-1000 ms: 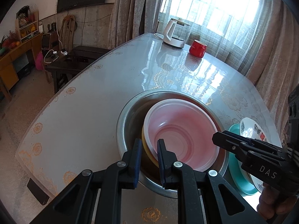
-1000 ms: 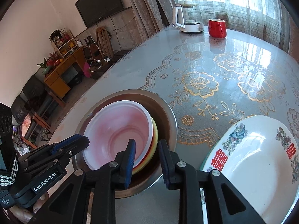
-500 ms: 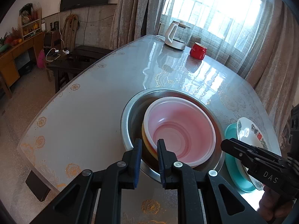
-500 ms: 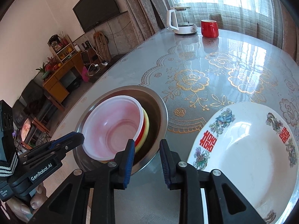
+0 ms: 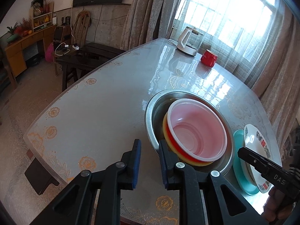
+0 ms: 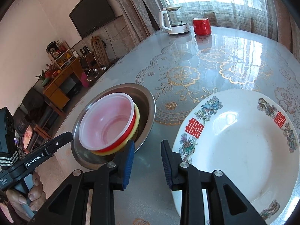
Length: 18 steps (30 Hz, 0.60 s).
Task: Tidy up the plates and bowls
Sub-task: 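Move the left gripper to the steel bowl rim while the right gripper approaches it, then close both grippers on the steel bowl rim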
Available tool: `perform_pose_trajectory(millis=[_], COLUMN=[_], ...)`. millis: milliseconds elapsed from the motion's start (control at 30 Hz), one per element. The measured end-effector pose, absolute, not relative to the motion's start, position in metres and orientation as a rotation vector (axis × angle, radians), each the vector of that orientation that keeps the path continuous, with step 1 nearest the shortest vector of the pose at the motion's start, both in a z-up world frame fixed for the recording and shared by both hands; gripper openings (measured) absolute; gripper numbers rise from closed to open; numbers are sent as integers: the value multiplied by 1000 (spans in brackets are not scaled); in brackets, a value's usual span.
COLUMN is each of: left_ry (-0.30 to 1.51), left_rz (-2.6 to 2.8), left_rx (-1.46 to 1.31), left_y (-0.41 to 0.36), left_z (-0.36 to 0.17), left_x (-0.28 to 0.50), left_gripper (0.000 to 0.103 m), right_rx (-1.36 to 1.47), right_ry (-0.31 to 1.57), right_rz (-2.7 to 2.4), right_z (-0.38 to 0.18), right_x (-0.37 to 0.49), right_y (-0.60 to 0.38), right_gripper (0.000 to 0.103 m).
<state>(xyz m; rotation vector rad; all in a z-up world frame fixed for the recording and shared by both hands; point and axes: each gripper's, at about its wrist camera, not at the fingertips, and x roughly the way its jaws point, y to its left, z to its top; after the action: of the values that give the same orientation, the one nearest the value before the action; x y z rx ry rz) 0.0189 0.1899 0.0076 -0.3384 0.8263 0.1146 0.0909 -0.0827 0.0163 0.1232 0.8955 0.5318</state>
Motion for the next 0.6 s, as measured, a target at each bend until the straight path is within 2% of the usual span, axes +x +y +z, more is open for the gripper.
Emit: perform_pose_trajectory(millis=[67,600], left_ry=[823,824], left_rz=[117,109], left_rx=[-352,-514], left_y=[194,233], left_z=[7,-7], left_x=[16,11], left_gripper=[25,25], right_rx=[127,198], right_ry=[888,878], right_rz=[536,622], right_z=[17,18], right_x=[89,92], right_y=[-83,-87], right_gripper=[31,31])
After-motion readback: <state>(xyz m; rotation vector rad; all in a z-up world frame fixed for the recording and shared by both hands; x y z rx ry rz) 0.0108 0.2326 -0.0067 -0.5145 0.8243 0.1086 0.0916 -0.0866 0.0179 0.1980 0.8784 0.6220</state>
